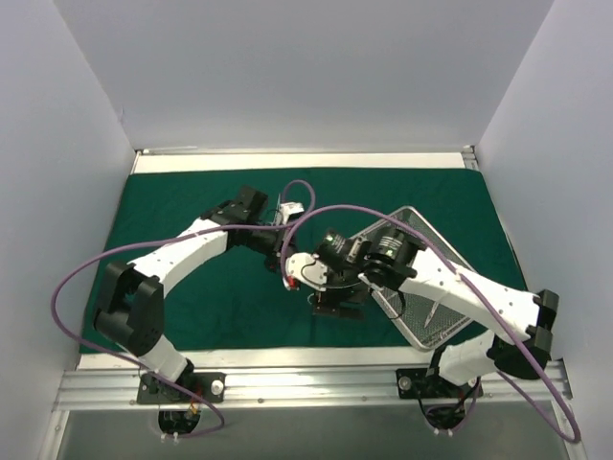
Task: Open and lay out the surgical kit
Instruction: Place the medical item in the surgical kit.
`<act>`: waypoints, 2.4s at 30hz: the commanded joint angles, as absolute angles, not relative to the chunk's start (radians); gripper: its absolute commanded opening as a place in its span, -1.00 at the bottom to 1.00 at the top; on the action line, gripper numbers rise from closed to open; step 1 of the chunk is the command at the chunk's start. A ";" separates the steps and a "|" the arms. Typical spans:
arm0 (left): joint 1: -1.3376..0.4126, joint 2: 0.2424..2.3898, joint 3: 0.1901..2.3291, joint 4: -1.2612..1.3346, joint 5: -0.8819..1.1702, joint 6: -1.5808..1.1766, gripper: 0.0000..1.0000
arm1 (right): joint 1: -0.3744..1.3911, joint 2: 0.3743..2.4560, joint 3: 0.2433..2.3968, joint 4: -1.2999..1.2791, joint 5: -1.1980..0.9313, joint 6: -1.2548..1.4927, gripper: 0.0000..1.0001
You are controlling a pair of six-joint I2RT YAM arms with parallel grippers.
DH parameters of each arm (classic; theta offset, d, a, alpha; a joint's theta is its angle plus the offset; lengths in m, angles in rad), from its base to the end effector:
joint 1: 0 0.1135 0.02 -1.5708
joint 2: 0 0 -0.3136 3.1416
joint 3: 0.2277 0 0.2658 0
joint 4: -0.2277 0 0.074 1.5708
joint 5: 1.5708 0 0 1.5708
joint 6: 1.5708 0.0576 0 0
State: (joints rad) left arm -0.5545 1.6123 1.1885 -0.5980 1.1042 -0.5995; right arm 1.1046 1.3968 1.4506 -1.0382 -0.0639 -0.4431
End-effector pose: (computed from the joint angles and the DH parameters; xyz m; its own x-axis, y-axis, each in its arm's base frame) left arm 0.2669 -0.2258 0.2898 -0.9560 0.2935 -0.0010 0.1135 0.3666 -0.9234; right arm 0.1288 0.2641 0.3867 0.0508 -0.8510 -0.5227 -0.9802 0.0577 -0.1892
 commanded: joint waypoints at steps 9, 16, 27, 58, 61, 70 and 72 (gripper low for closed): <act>-0.172 1.520 0.979 0.140 0.870 -0.931 -0.95 | 0.715 1.445 1.623 -0.879 -0.039 -0.097 0.74; -0.110 1.586 0.956 0.365 0.623 -0.857 -0.95 | 0.655 1.451 1.652 -0.795 -0.100 -0.061 0.75; -0.086 1.801 0.923 0.603 0.494 -0.931 -0.95 | 0.531 1.402 1.592 -0.773 -0.100 -0.071 0.76; -0.054 1.931 0.957 0.529 0.437 -0.865 -0.95 | 0.454 1.434 1.562 -0.793 -0.158 -0.106 0.77; -0.054 1.945 0.965 0.515 0.436 -0.857 -0.95 | 0.453 1.436 1.562 -0.793 -0.161 -0.104 0.77; -0.052 1.945 0.954 0.502 0.416 -0.859 -0.95 | 0.446 1.425 1.545 -0.792 -0.164 -0.100 0.76; -0.051 1.950 0.956 0.499 0.420 -0.859 -0.95 | 0.443 1.428 1.543 -0.795 -0.166 -0.100 0.77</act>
